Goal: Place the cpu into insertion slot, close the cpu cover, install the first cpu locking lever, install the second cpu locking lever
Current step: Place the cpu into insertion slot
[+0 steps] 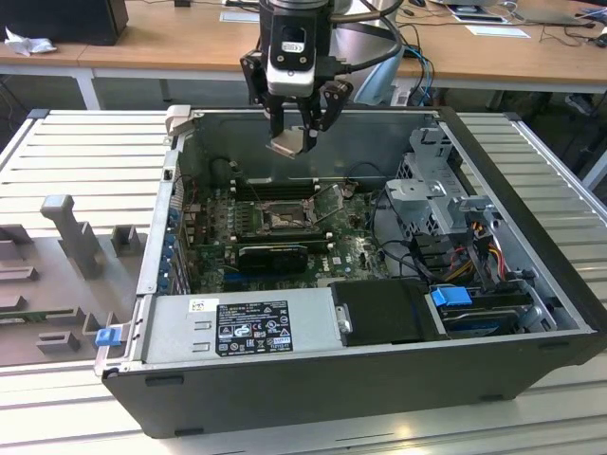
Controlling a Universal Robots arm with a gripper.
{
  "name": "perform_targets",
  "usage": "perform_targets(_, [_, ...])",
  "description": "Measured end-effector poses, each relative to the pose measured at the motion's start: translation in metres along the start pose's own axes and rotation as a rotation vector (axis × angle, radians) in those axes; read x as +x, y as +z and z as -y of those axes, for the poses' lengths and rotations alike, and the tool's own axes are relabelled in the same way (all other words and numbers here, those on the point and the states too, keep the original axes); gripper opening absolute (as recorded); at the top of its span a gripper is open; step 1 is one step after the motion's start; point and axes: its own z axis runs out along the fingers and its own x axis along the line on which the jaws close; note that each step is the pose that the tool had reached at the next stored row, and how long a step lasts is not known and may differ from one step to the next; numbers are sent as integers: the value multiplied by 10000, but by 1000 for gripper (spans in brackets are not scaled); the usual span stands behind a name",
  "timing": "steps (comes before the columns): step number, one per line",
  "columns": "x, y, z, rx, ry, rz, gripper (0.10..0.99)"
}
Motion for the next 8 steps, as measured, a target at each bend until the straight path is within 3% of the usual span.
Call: perform_targets(8, [0, 13, 1, 2, 153, 7, 529])
